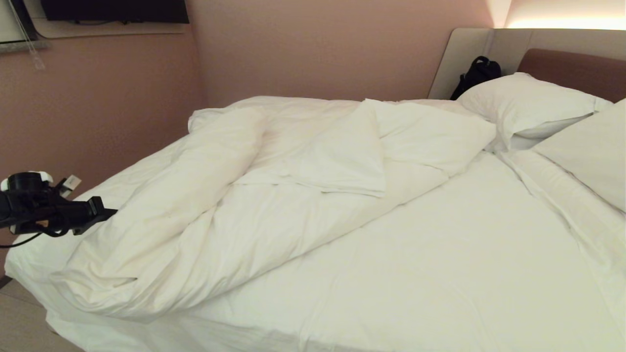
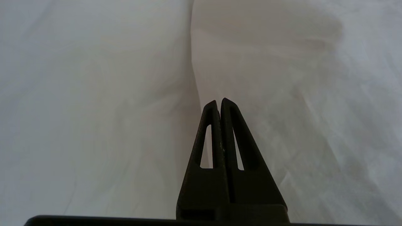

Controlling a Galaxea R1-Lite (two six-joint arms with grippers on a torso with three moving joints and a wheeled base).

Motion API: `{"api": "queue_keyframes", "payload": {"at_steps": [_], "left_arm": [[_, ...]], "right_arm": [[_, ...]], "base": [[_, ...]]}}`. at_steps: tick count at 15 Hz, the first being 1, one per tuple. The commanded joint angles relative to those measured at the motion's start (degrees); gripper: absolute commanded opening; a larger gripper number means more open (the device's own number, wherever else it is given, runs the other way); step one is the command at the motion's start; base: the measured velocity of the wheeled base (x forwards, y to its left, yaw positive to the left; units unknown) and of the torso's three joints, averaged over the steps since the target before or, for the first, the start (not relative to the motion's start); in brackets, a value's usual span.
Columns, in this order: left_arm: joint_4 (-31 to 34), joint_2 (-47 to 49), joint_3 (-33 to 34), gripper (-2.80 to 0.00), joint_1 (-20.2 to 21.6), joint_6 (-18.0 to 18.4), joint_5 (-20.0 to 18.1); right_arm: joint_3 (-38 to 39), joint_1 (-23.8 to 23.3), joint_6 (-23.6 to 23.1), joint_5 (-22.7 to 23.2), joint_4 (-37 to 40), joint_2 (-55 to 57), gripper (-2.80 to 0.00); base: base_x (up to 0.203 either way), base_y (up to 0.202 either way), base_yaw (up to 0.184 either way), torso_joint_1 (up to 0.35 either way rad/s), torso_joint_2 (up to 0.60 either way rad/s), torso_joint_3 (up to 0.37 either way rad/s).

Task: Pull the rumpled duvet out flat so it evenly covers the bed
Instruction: Flatten the corners of the folded blanket

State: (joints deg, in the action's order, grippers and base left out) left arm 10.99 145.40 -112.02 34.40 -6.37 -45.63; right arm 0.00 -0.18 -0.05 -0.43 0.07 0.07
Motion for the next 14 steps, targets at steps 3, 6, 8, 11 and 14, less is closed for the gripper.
{"api": "queue_keyframes", "payload": {"at_steps": [3,6,8,11,14], "left_arm": [[-2.2,0.5,0.0,-2.8,0.0,0.0,-0.9],[-2.9,0.5,0.0,0.0,0.0,0.0,-1.1],[-2.8,0.6,0.0,0.0,0.0,1.4,-3.5],[-2.6,0.0,0.1,0.0,0.2,3.0,-5.5],[-2.8,0.4,0.1,0.0,0.1,3.1,-7.3]], "right_arm": [[0.0,0.0,0.0,0.0,0.0,0.0,-2.8],[0.0,0.0,0.0,0.0,0.0,0.0,-2.8],[0.0,0.0,0.0,0.0,0.0,0.1,-2.8],[0.0,0.0,0.0,0.0,0.0,0.0,-2.8],[0.0,0.0,0.0,0.0,0.0,0.0,-2.8]], "base": [[0.0,0.0,0.0,0.0,0.0,0.0],[0.0,0.0,0.0,0.0,0.0,0.0],[0.0,0.0,0.0,0.0,0.0,0.0],[0.0,0.0,0.0,0.0,0.0,0.0],[0.0,0.0,0.0,0.0,0.0,0.0]]}}
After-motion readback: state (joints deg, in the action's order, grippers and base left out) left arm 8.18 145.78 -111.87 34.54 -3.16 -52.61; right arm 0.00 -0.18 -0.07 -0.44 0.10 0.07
